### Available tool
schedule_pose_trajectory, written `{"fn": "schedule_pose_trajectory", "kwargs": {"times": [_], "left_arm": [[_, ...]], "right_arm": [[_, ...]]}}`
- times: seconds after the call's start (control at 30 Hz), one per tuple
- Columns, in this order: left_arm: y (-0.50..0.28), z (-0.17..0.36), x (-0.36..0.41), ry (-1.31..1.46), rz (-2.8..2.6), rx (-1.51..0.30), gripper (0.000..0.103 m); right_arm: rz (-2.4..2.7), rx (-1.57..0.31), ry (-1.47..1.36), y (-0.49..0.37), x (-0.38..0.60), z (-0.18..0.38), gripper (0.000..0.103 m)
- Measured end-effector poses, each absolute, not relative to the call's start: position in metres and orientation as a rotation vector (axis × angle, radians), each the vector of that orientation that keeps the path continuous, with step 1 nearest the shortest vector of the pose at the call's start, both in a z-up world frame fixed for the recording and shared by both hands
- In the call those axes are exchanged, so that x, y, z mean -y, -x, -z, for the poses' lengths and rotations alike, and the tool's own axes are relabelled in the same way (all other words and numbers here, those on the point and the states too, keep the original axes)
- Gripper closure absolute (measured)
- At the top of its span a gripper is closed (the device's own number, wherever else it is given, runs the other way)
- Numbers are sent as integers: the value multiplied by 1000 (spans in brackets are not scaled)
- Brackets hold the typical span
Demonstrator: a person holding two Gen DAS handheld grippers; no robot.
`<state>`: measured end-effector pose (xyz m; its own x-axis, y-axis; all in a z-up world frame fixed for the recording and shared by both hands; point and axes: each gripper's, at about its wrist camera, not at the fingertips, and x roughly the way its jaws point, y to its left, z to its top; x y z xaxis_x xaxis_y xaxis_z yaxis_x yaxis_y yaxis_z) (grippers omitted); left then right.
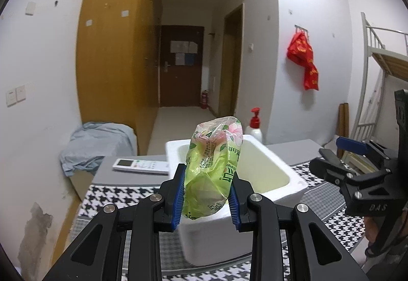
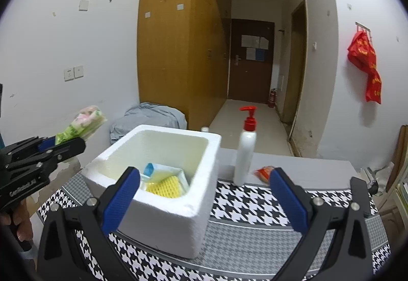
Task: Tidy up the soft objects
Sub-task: 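Carry the green bag with the left tool over the box opening, then open the left tool to drop the green bag into the box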
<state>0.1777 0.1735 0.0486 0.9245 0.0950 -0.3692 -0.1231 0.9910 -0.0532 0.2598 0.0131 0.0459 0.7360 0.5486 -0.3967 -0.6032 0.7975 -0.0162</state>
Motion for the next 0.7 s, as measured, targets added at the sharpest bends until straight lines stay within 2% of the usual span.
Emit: {"fn": "schedule_pose_trajectory", "kwargs": {"times": [0.7], "left_arm": [[-235, -43, -150, 53, -62, -449, 71]], "right_arm": [[-508, -407, 97, -261, 47, -34, 1]]}}
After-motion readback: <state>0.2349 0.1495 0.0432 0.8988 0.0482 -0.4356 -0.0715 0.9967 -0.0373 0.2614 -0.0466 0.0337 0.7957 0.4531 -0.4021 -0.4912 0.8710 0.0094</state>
